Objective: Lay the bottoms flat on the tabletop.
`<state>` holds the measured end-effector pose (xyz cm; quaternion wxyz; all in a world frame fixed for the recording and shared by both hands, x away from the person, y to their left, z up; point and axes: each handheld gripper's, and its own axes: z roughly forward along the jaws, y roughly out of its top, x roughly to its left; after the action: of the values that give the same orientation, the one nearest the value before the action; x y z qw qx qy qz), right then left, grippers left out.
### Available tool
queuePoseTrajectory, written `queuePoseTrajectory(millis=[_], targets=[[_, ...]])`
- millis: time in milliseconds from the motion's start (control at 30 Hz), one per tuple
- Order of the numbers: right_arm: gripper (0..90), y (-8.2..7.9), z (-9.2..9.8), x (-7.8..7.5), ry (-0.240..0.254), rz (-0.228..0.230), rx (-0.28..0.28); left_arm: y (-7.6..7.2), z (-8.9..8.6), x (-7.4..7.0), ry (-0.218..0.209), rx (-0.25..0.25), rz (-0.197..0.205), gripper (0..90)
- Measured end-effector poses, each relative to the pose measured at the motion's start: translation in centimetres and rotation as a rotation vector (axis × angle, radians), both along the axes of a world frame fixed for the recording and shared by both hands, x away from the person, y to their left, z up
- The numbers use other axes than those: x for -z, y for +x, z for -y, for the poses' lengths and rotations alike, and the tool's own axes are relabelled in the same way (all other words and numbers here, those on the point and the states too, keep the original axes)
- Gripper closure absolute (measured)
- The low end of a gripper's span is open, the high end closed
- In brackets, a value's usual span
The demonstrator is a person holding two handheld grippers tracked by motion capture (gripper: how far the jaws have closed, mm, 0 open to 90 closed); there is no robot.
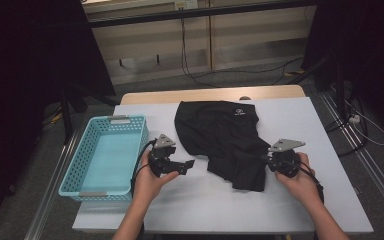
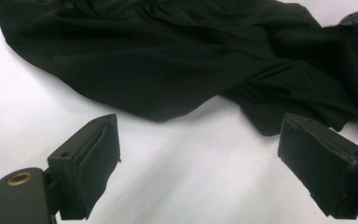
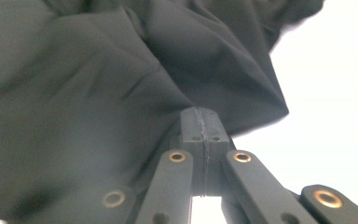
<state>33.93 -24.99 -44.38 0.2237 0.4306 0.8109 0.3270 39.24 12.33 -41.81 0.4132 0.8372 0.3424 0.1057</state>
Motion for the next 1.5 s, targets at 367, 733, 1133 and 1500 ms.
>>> queuePoseTrajectory(millis=[367, 733, 1133, 1500], targets=[[61.0, -1.5, -0.9, -0.9, 0.01, 0.067, -0.02, -0.1, 0.5, 0.2, 0.003, 0.015, -0.005, 12.7], [42.3, -1.9, -6.8, -1.0, 0.091, 0.043, -0.18, -0.1, 0.8, 0.5, 0.006, 0.016, -0.011, 12.7], [85.0, -0.7, -10.7, 0.8, 0.018, -0.017, -0.262, -0.4, 0.1, 0.2, -0.008, 0.0, -0.004, 12.7], [76.2, -2.6, -13.2, -0.2, 0.232, -0.081, -0.417, -0.3, -0.2, -0.5, -0.022, -0.01, 0.004, 12.7]])
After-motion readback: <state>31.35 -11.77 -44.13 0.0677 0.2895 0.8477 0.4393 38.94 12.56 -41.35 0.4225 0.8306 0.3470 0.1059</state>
